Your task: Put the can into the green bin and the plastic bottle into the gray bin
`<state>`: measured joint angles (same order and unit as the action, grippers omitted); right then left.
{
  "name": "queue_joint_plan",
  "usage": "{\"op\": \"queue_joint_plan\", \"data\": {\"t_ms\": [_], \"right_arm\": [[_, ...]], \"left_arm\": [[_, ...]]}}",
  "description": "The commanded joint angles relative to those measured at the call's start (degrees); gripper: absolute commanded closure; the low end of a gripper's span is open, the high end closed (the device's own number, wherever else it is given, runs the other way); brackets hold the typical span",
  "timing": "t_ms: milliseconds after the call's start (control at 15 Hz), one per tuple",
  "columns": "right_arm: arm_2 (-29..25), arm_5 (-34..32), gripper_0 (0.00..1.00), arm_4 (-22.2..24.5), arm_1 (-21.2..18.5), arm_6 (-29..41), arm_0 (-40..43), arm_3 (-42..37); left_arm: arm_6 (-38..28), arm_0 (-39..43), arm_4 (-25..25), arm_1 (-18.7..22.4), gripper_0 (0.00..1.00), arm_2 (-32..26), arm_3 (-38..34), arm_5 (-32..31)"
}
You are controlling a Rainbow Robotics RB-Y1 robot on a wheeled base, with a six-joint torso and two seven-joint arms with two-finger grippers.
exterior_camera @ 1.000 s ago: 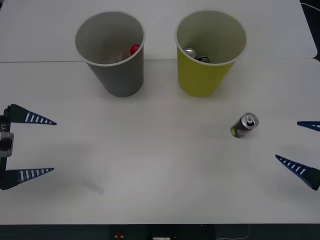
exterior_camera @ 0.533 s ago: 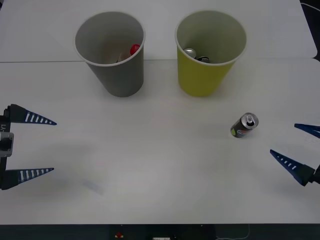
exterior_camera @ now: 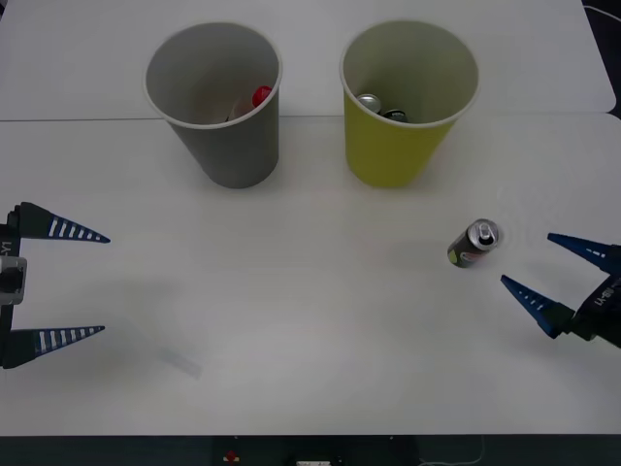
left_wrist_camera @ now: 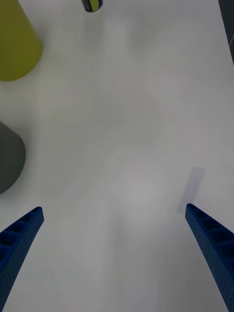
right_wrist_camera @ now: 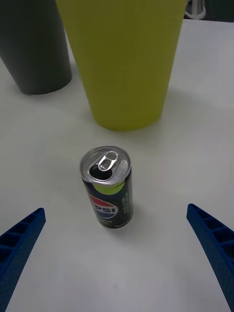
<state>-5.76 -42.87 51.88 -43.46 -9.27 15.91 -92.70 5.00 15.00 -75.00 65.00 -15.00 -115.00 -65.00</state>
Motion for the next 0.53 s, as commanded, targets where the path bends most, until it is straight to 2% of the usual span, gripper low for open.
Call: {"op": "queue_joint_plan", "data": {"t_ms": [67, 267, 533], "right_arm": [[2.0, 0.0, 0.00, 0.2, 1.7, -1.6, -3.2, 3.7], [4.3, 0.0, 0.00, 0.4, 2.9, -3.3, -6.6, 7.7], [5.8, 0.1, 0.00, 3.3, 5.8, -5.0, -12.0, 13.2]], "left_arm": [[0.0, 0.0, 0.0, 0.0, 0.00, 0.0, 0.0, 0.0], [0.0, 0.0, 0.0, 0.0, 0.00, 0.0, 0.0, 0.0], [0.0, 0.0, 0.0, 0.0, 0.00, 0.0, 0.0, 0.0]]}}
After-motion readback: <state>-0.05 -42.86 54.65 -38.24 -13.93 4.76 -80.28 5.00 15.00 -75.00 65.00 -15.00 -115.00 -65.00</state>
